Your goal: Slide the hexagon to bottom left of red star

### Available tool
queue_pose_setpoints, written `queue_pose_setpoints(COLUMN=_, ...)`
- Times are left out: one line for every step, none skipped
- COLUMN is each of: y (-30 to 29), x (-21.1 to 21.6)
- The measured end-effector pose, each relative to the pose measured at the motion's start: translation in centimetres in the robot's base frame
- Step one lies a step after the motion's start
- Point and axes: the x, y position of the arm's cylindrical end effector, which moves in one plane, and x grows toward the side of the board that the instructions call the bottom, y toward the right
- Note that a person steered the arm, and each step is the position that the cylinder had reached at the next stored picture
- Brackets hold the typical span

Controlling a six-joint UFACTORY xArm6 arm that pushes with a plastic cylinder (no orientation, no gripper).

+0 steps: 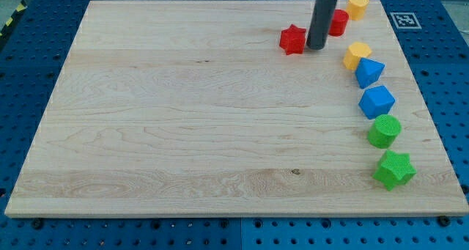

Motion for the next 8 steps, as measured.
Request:
queue_pose_setpoints(y=3.6, x=0.0)
queue_pose_setpoints(y=7.4, x=0.0)
queue_pose_setpoints(y=8.3, x=0.8)
queue_pose_setpoints(y=7.4, x=3.1)
queue_pose_setpoints(y=5.6, x=4.2)
queue_pose_setpoints(y=4.6, x=5.3)
queue_pose_setpoints(y=4.6, x=6.4)
queue_pose_setpoints(y=5.0, x=7.5)
